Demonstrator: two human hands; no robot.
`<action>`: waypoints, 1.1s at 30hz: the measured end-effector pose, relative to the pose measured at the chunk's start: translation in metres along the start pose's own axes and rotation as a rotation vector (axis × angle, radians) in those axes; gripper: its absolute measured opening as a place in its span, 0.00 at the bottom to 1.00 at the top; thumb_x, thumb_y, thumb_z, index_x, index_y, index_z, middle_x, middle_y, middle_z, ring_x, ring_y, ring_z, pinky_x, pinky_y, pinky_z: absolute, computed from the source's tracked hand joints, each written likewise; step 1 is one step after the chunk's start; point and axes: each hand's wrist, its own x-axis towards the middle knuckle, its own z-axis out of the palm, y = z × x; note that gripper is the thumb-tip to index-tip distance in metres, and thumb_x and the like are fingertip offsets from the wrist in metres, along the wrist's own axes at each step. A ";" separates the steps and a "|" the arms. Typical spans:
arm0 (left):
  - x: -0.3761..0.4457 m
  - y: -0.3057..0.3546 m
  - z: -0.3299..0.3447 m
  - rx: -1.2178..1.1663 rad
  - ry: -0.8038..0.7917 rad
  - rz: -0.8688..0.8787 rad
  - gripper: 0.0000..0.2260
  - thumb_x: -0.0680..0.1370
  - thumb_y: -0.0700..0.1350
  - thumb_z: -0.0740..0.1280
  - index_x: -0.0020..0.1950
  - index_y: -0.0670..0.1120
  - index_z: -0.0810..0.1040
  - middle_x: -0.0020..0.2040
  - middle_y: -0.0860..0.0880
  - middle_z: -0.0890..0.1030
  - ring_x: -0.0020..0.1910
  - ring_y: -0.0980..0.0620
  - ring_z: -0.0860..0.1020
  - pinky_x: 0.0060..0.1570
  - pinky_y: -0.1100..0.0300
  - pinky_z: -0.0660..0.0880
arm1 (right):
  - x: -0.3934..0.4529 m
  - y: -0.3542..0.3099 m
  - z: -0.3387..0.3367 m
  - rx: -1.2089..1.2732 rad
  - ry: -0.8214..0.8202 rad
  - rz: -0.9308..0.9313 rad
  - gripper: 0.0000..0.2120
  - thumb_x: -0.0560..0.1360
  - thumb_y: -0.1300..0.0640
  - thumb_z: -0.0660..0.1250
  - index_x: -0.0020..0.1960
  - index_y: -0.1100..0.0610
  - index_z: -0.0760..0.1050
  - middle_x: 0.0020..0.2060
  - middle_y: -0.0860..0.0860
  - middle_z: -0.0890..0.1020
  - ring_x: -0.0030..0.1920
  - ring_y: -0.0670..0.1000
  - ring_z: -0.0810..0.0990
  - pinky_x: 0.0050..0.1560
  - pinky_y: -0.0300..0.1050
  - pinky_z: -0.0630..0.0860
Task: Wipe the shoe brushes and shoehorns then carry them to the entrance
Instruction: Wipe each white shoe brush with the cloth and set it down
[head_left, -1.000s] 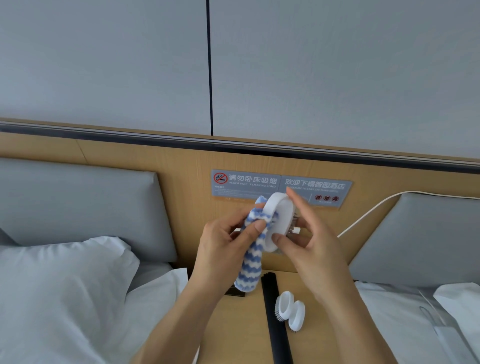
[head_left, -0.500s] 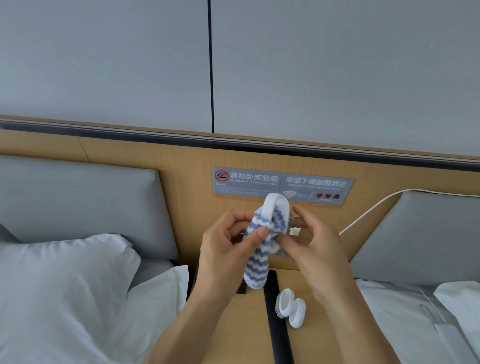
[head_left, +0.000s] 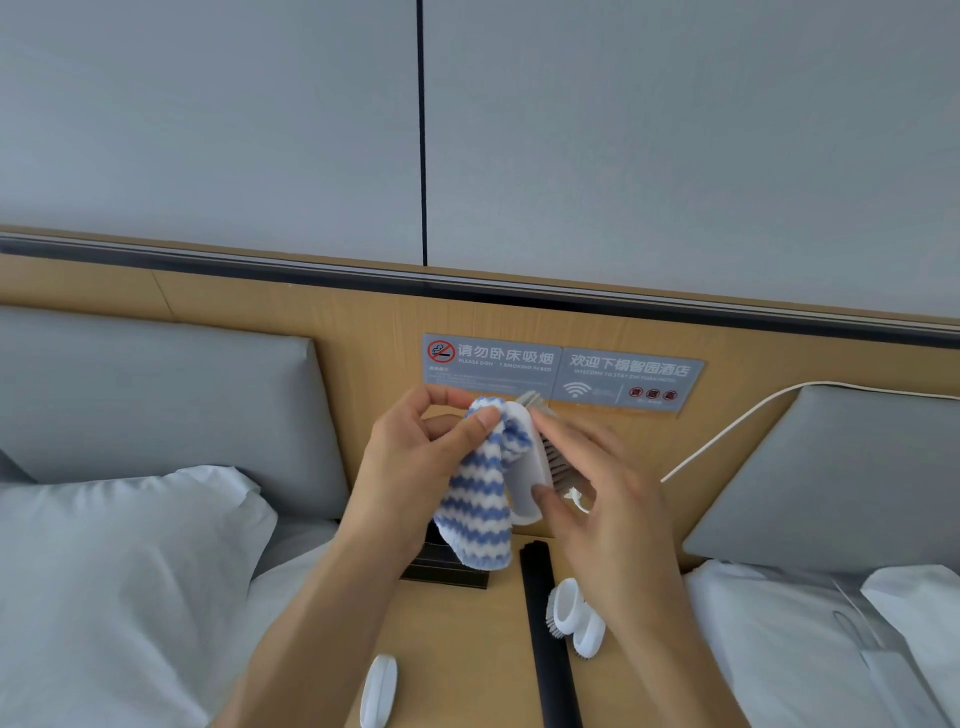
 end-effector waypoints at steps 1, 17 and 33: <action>0.002 0.002 -0.002 -0.005 -0.018 -0.032 0.21 0.65 0.57 0.77 0.51 0.48 0.79 0.43 0.42 0.86 0.42 0.42 0.85 0.46 0.44 0.81 | 0.000 0.000 -0.001 -0.027 0.002 -0.033 0.33 0.69 0.70 0.76 0.70 0.49 0.76 0.61 0.43 0.78 0.60 0.42 0.78 0.56 0.38 0.77; -0.006 -0.003 0.002 -0.059 -0.127 0.055 0.14 0.70 0.47 0.77 0.51 0.47 0.76 0.45 0.39 0.85 0.42 0.43 0.84 0.42 0.48 0.82 | -0.006 0.005 0.004 0.408 -0.018 0.290 0.29 0.73 0.65 0.75 0.67 0.41 0.77 0.58 0.37 0.82 0.59 0.44 0.82 0.57 0.48 0.82; -0.023 -0.032 0.010 0.148 -0.025 0.293 0.21 0.64 0.51 0.80 0.53 0.56 0.76 0.48 0.50 0.85 0.48 0.48 0.83 0.50 0.44 0.81 | 0.003 0.014 0.006 0.932 -0.043 0.672 0.18 0.76 0.66 0.71 0.63 0.51 0.81 0.53 0.59 0.85 0.49 0.58 0.87 0.42 0.51 0.84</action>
